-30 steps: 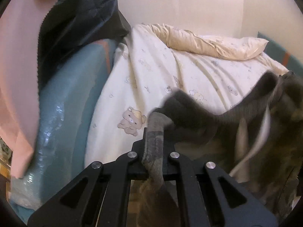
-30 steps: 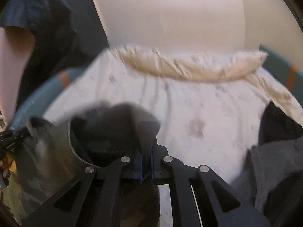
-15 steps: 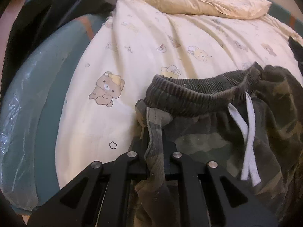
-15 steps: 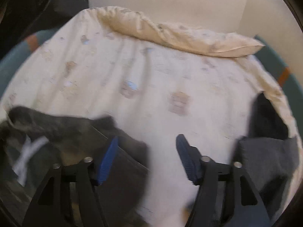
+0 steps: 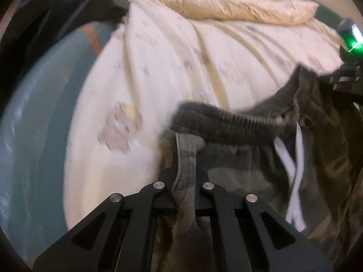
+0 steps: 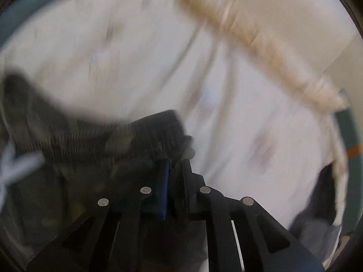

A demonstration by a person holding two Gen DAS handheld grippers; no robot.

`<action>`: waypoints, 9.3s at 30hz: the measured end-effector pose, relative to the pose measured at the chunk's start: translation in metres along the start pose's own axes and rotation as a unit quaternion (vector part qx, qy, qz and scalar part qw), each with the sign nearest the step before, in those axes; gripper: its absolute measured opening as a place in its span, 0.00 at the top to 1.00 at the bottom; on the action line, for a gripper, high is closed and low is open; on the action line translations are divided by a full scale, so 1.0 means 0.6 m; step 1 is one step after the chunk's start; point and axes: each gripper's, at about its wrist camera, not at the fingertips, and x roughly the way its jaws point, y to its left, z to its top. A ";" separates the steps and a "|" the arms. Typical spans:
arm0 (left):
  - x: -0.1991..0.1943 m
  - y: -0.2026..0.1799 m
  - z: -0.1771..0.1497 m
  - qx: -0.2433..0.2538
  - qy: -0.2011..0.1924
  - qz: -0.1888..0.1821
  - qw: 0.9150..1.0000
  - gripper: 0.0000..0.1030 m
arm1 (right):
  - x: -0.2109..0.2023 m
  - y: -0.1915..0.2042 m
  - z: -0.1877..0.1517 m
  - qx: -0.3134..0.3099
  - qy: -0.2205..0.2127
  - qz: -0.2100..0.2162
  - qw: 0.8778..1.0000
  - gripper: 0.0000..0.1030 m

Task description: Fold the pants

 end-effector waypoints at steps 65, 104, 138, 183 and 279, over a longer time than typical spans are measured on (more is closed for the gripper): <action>-0.479 -0.101 -0.689 -0.184 0.020 -0.109 0.977 0.12 | -0.388 0.092 -0.896 0.274 0.173 0.081 0.943 0.98; -0.512 -0.464 -0.767 0.004 0.135 -0.358 0.924 0.13 | -0.479 0.048 -1.014 0.346 0.175 0.114 0.915 0.98; -0.596 -0.481 -0.830 0.070 0.204 -0.312 0.925 0.13 | -0.584 0.162 -0.990 0.189 0.281 0.095 0.936 0.56; -0.567 -0.083 -0.929 -0.158 0.220 -0.138 0.953 0.98 | -0.581 0.517 -0.875 0.190 0.124 0.414 0.882 0.99; -0.308 0.062 -0.657 -0.119 0.131 -0.194 0.965 0.94 | -0.303 0.380 -0.630 0.222 0.066 0.356 0.905 0.90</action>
